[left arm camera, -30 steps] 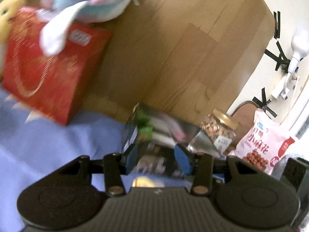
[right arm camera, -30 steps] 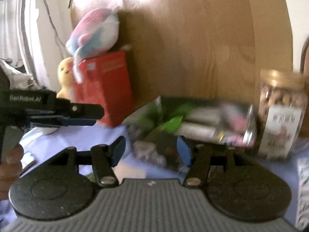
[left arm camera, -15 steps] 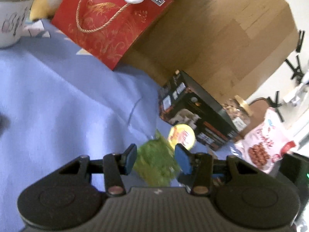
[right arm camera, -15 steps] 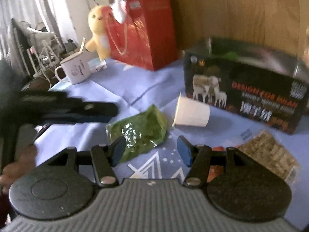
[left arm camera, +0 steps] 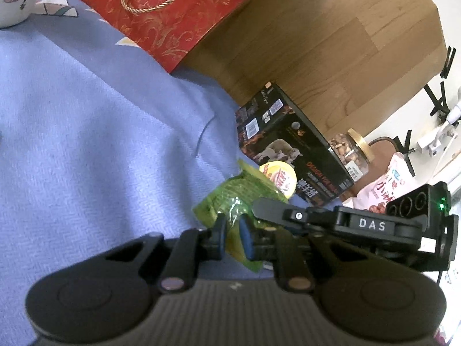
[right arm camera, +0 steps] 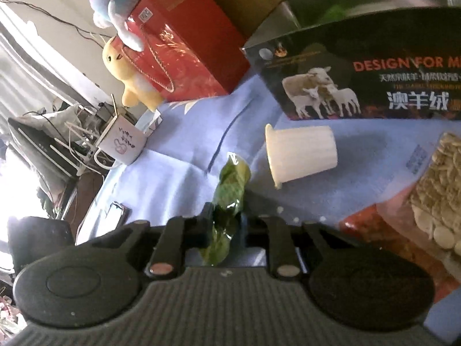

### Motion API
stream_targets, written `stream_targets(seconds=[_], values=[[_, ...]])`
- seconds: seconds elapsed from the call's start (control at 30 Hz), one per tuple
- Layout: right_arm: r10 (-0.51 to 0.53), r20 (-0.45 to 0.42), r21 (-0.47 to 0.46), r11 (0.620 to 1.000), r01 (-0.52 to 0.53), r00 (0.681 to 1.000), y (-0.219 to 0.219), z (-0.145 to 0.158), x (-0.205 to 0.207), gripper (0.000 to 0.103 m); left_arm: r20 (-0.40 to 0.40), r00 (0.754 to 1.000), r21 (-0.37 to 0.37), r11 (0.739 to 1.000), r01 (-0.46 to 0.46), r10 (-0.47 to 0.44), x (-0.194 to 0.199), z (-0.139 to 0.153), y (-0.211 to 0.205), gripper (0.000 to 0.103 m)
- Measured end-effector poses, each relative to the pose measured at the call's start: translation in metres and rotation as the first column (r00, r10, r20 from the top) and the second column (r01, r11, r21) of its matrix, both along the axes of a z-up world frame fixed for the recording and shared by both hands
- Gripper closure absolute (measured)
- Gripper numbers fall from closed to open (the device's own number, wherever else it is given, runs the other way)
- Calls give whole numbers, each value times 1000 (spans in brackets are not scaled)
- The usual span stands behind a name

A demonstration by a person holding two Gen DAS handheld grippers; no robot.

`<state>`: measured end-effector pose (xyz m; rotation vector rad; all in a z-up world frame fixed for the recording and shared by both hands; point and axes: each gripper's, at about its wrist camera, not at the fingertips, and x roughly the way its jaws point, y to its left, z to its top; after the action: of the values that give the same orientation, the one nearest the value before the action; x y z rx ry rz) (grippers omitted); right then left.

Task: Organize snacks
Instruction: 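Grasp the green seaweed pouch with the right tool, then carry the seaweed pouch into the black box and open the right tool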

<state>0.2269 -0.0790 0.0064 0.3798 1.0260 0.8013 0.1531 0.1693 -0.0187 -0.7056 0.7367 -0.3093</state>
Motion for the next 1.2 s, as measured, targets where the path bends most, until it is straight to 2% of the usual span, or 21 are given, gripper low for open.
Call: stream_targets(seconds=[0.1,0.13,0.17,0.3,0.43,0.47,0.6,0.63,0.67,0.77,1.0,1.1,1.2], values=[[-17,5,14,1000,17,1000,-3,1,-2,83,41,999,0,1000,-14,14,-6,6,2,65],[-33,-1,28,999,33,999,-8,1,-3,83,60,998,11,1000,-27,26,-9,9,3,52],[-53,-13,50,997,54,998,-14,1,-4,83,76,997,17,999,-35,33,-10,11,2,44],[-126,-70,186,973,137,990,-46,1,-11,85,122,992,-16,1000,18,-16,-14,18,-3,41],[-161,-117,318,929,190,980,-74,0,-24,85,139,986,-73,992,104,-93,-17,25,-21,18],[-162,-130,348,916,198,978,-80,0,-26,85,143,984,-75,990,116,-104,-18,28,-26,16],[-146,-183,439,872,214,972,-96,-1,-31,85,132,976,-88,979,183,-171,-12,33,-53,17],[-148,-189,453,864,220,971,-100,0,-31,85,129,974,-87,976,199,-187,-9,34,-59,25],[-151,-191,464,857,224,970,-104,1,-31,85,128,971,-88,973,215,-203,-7,35,-64,37],[-172,-170,467,853,233,970,-114,10,-29,85,137,958,-74,962,264,-252,6,46,-82,49],[-284,-69,459,842,283,956,-144,35,-8,85,228,926,70,954,291,-300,45,76,-124,50],[-322,-15,431,852,297,946,-148,46,9,85,273,911,105,951,290,-308,64,81,-134,50],[-335,24,401,866,298,942,-148,54,26,85,295,912,99,958,269,-286,79,80,-137,49]])
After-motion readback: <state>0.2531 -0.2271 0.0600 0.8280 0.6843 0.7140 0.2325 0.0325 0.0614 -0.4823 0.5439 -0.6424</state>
